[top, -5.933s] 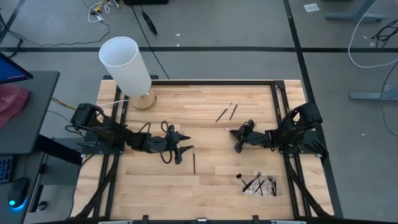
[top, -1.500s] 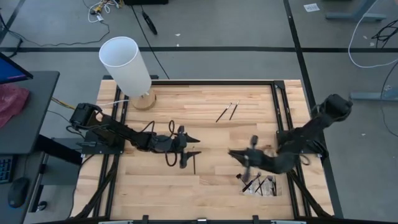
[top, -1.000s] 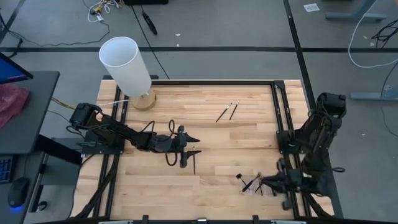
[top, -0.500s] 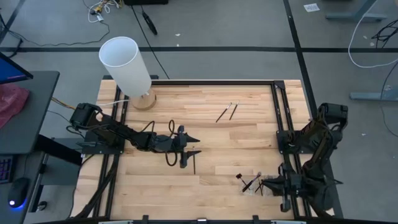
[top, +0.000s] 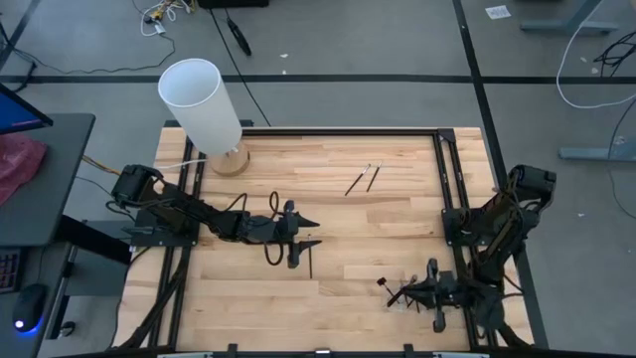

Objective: Pick & Place Makeup Supplies
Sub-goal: Put the silver makeup brush into the transparent organizer

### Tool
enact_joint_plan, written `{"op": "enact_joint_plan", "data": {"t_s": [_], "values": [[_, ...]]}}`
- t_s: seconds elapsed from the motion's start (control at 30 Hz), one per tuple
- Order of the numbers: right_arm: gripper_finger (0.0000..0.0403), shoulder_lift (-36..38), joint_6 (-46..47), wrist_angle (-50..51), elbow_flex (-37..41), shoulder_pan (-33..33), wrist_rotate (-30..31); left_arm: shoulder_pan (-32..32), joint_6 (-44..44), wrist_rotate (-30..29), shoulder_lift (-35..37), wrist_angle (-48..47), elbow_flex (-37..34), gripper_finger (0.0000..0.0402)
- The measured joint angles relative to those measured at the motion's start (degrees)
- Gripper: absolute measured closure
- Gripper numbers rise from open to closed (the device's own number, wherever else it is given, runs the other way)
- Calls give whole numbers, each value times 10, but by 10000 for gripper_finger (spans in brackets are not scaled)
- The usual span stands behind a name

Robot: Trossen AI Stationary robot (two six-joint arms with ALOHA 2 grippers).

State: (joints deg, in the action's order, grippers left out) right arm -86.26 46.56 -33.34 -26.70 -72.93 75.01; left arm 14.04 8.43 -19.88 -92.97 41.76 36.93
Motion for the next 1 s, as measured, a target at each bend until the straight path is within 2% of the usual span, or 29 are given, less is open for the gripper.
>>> {"op": "enact_joint_plan", "data": {"t_s": [0.1,0.27,0.53,0.73,1.0], "values": [[401,0,-3,1,-1,16,-44,0,0,0,0,0,0,170],[401,18,-35,1,-5,17,-45,-1,1,0,0,0,0,170],[401,93,-99,35,-5,22,-53,-1,4,0,0,0,0,170],[401,123,-10,144,-5,28,-102,-1,4,0,0,0,0,170],[401,123,122,254,-5,15,-118,-1,4,0,0,0,0,170]]}}
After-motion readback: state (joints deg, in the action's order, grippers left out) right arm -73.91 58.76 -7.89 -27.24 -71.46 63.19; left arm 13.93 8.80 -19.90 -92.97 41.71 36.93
